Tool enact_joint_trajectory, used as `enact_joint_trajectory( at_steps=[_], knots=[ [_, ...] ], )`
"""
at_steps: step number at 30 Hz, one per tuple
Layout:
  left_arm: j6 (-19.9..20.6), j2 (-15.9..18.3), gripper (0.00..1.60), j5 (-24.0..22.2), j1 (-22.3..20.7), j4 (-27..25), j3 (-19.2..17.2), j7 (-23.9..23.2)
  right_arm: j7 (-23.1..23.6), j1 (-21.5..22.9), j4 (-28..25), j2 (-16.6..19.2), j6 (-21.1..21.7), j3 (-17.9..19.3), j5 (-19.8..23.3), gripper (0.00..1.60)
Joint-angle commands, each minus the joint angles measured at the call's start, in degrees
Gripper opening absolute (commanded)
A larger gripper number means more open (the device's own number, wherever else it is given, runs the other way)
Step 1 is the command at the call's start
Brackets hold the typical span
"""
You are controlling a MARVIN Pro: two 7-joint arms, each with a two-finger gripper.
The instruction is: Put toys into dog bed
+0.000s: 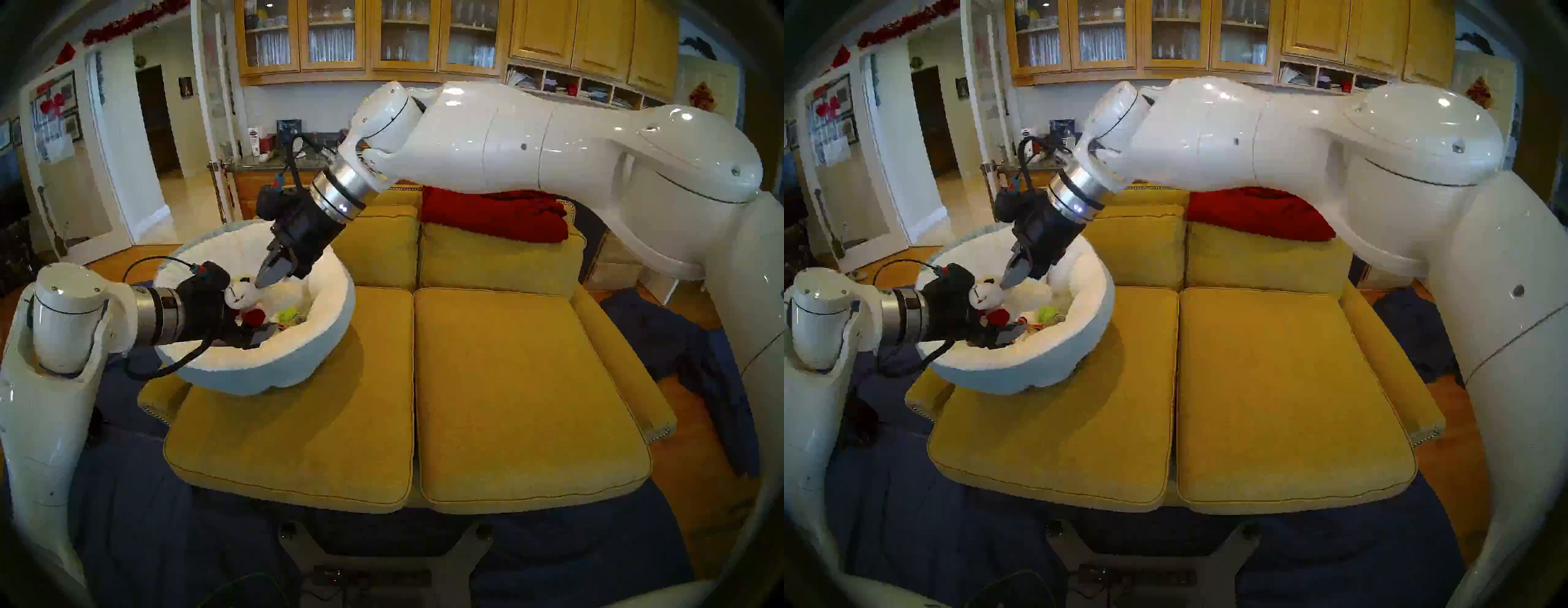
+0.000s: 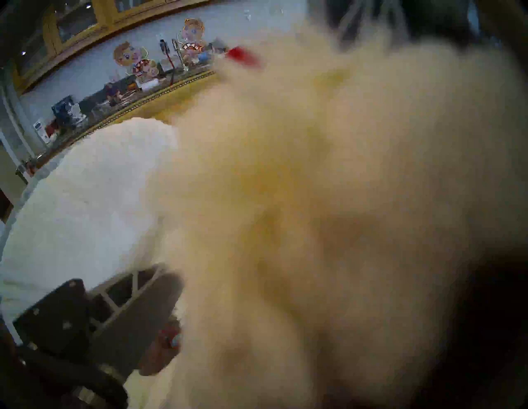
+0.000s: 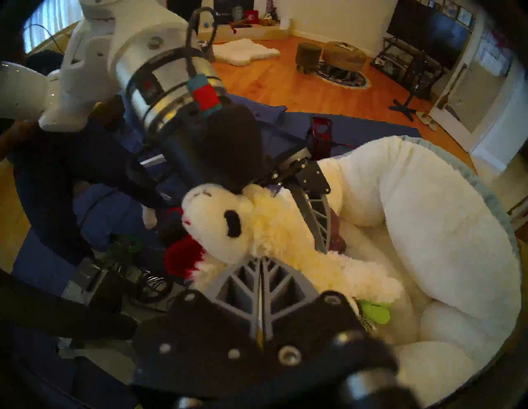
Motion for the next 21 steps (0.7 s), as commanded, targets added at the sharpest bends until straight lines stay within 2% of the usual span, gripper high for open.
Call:
enact_joint_trajectory(
  at_steps=[1,7,15,21],
  knots=[
    [-1.0,0.1,1.60,-0.3,-0.9,-1.0,-1.3,-0.1,-7.5,0.9,-3.2,3.0,1.4,2.2,-0.2,0.00],
    [-1.1,0.0,1.60,-0.2,-0.9,-0.9,-1.3,-0.3,-13.3,2.3,-5.9,7.1,2.0,2.2,0.2,0.00],
    [-1.2,0.0,1.60,-0.1,-0.9,-0.9,-1.3,-0.5,-14.0,3.4,-4.9,11.6,1.7,2.4,0.5,0.00],
    [-1.3,-0.1,1.60,-0.1,-0.9,-0.9,-1.4,-0.5,-13.1,2.1,-2.2,11.4,0.1,2.2,0.5,0.00]
  ],
)
